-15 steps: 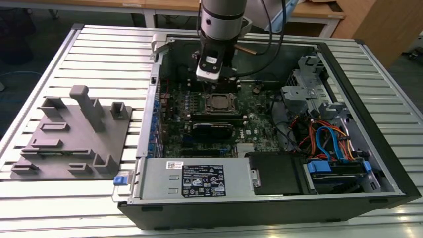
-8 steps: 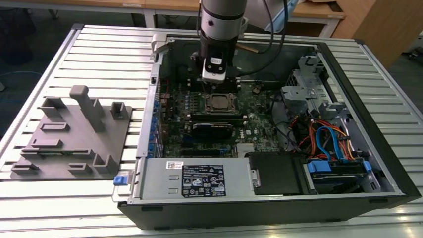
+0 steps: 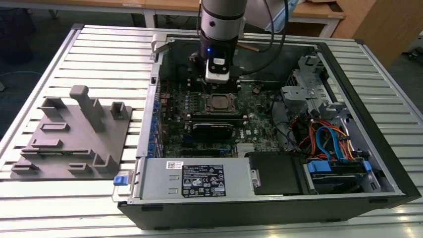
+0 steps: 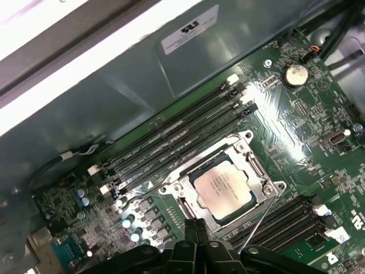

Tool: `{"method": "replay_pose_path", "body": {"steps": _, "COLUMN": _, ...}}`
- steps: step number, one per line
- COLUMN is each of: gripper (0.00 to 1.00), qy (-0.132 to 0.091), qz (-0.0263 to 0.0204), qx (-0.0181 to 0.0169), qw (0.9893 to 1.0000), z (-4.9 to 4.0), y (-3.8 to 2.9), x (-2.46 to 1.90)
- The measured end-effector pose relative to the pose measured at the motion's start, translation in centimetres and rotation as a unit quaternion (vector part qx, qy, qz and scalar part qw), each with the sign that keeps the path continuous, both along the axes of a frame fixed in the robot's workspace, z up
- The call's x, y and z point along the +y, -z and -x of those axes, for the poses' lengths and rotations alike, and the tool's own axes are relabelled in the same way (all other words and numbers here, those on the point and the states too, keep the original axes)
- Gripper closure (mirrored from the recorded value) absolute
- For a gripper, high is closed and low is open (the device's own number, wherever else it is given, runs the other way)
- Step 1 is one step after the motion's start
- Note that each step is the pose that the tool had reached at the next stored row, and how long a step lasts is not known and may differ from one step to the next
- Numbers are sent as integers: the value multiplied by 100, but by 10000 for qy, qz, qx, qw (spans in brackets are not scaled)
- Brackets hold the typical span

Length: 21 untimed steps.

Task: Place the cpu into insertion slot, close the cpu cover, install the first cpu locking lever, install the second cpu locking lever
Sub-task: 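Install the first cpu locking lever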

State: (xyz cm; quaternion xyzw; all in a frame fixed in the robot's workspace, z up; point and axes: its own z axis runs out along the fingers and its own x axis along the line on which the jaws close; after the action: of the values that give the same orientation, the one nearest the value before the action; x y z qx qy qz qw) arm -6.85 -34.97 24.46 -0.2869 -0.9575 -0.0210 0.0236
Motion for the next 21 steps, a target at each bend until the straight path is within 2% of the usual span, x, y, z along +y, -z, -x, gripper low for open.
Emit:
{"method": "replay_pose_path", "body": {"steps": 6, "gripper": 90, "qy": -118, "qz": 0, "qx": -1, "qw": 9999, "z": 3, "y": 1, "x": 0}}
{"method": "replay_pose_path", "body": {"steps": 9, "gripper": 90, "qy": -302, "qz": 0, "qx": -1, "qw": 9995, "z": 3, "y": 4, "x": 1}}
{"method": "replay_pose_path", "body": {"steps": 12, "gripper": 90, "qy": -575, "qz": 0, "qx": -1, "qw": 9983, "z": 4, "y": 7, "x": 1}}
{"method": "replay_pose_path", "body": {"steps": 16, "gripper": 90, "qy": -901, "qz": 0, "qx": -1, "qw": 9959, "z": 4, "y": 9, "x": 0}}
{"method": "replay_pose_path", "body": {"steps": 19, "gripper": 90, "qy": -1029, "qz": 0, "qx": -8, "qw": 9947, "z": 3, "y": 10, "x": 1}}
{"method": "replay_pose_path", "body": {"steps": 21, "gripper": 90, "qy": -1056, "qz": 2, "qx": -20, "qw": 9944, "z": 5, "y": 4, "x": 1}}
